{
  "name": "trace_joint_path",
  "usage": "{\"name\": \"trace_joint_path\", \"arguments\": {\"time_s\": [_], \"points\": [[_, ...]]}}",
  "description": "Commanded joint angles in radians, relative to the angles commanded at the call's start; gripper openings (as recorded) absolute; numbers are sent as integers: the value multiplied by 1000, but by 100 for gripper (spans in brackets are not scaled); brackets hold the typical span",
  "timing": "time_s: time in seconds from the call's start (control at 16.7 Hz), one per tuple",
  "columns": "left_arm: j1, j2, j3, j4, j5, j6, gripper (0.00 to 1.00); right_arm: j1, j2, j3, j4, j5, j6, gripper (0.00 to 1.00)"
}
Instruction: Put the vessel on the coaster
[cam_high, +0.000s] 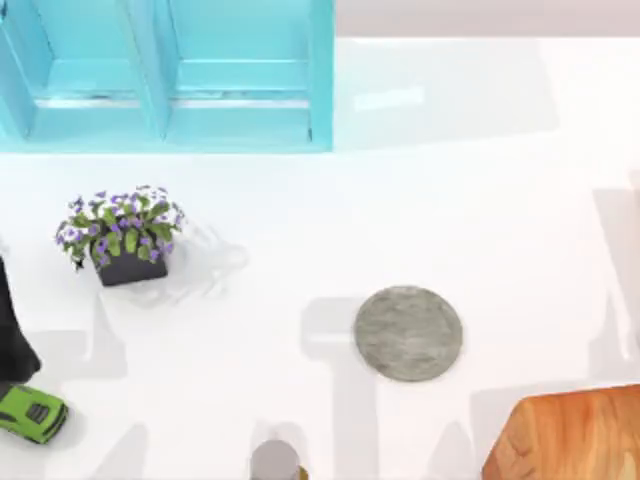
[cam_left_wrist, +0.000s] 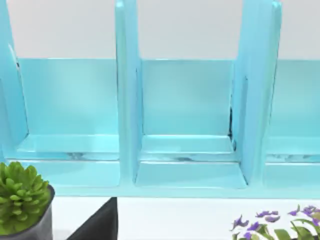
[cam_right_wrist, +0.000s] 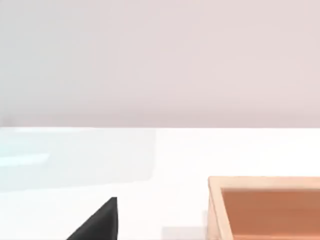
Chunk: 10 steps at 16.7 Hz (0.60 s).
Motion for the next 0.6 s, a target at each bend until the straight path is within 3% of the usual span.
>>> {"name": "trace_joint_path", "arguments": {"time_s": [0.3,0.6], "points": [[14,40,38,-32,-2,56,100,0,0,0,0,0,0,100],[78,241,216,-190,-7,321,100,0,0,0,0,0,0,100]]}}
